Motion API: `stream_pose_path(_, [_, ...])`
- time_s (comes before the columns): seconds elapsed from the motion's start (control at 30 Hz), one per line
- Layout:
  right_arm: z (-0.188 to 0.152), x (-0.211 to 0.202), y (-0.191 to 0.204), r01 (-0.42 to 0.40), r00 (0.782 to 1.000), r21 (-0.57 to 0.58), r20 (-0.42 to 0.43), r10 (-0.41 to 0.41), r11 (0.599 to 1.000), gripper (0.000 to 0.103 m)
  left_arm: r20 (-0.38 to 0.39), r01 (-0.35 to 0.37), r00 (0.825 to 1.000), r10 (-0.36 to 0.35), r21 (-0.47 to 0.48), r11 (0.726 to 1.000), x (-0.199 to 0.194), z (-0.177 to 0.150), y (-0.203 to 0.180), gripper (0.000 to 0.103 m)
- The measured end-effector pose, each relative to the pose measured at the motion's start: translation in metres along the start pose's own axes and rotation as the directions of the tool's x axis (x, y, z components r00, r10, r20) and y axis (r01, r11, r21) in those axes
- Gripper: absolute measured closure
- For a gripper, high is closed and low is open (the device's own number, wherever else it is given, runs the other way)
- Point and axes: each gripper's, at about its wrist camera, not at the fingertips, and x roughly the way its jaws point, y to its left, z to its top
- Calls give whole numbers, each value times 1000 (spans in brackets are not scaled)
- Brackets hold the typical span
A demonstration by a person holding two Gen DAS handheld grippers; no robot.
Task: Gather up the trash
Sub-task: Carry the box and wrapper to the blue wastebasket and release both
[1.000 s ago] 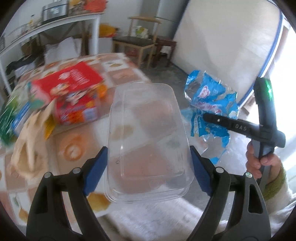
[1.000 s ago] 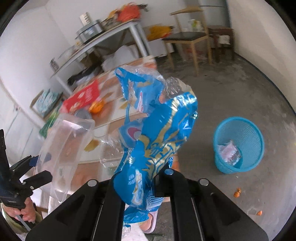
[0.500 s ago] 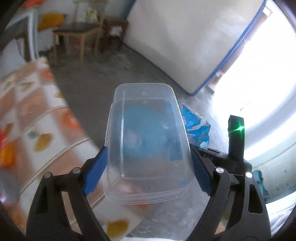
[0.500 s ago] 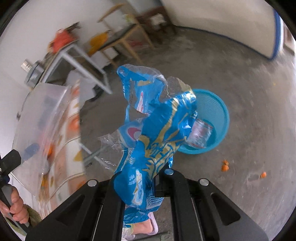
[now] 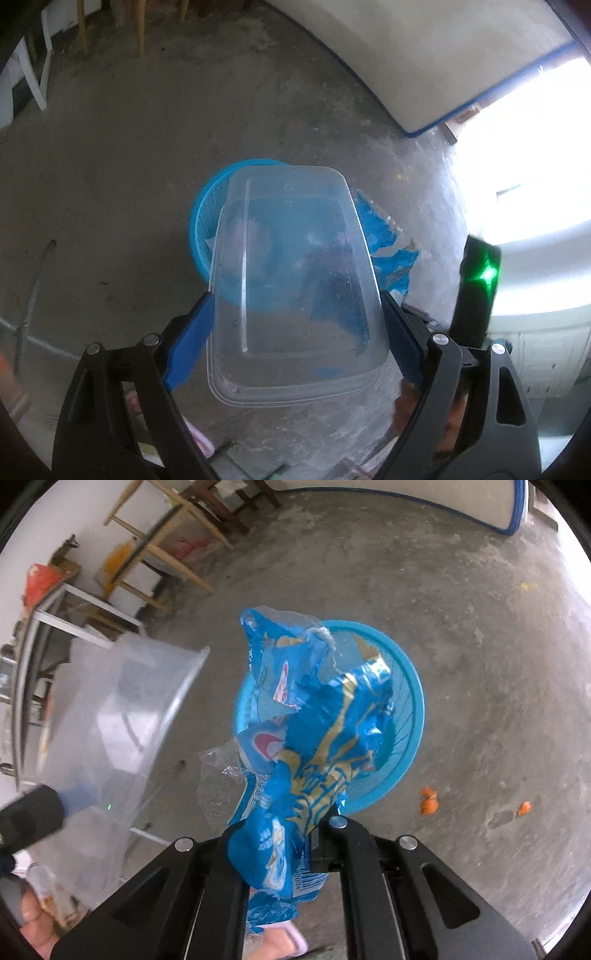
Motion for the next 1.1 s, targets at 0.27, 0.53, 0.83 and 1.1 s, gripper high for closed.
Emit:
stream_pose_path(0.27, [22,58,-30,80,996,-21,-39,-80,997,53,56,8,998,-1,-113,994,35,31,22,18])
stream_pose_path(0.53, [24,39,-44,48,997,21,52,-49,999,44,80,88,994,-79,-112,990,21,23,24,18])
stream_pose_path(0.83, [12,-8,-67,0,984,76,178,-13,997,44,199,155,968,-154,9,988,-65,4,4,18])
stream_pose_path(1.1, [-26,-52,-74,-64,975,51,214,51,997,44,373,140,913,-168,101,985,-178,-74,13,18])
